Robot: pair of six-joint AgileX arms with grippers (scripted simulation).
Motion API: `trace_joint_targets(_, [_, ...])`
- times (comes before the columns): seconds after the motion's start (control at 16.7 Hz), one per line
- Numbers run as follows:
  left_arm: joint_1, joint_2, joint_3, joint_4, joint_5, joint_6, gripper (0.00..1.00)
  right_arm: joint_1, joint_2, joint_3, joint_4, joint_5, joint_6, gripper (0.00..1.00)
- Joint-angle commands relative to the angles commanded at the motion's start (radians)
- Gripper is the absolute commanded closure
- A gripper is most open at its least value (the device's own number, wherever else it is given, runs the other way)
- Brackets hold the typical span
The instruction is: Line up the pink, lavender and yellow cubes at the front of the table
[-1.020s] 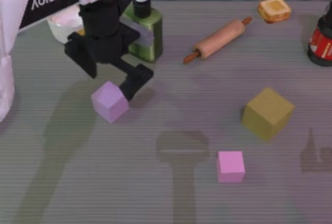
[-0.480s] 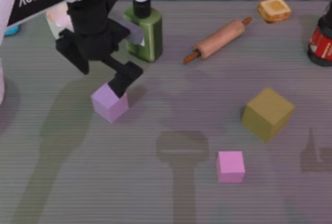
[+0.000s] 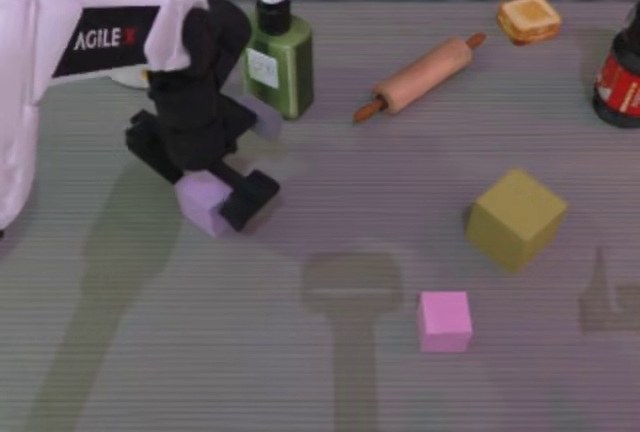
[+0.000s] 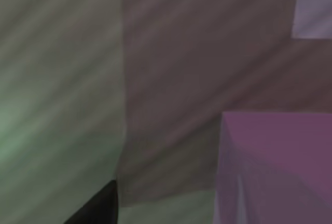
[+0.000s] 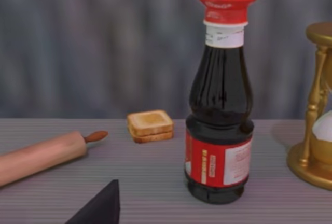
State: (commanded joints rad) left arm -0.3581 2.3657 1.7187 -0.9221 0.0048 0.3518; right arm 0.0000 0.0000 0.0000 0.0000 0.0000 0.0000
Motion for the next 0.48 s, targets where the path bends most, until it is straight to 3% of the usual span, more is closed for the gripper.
trace_joint_targets(0.3, [0.0,0.006,-0.011,0.016,0.0,0.0,0.0,0.0,0.0,0.0,0.0,0.0,0.0,0.0])
trace_joint_targets(0.48, [0.0,0.006,-0.011,0.016,0.0,0.0,0.23,0.0,0.0,0.0,0.0,0.0,0.0,0.0])
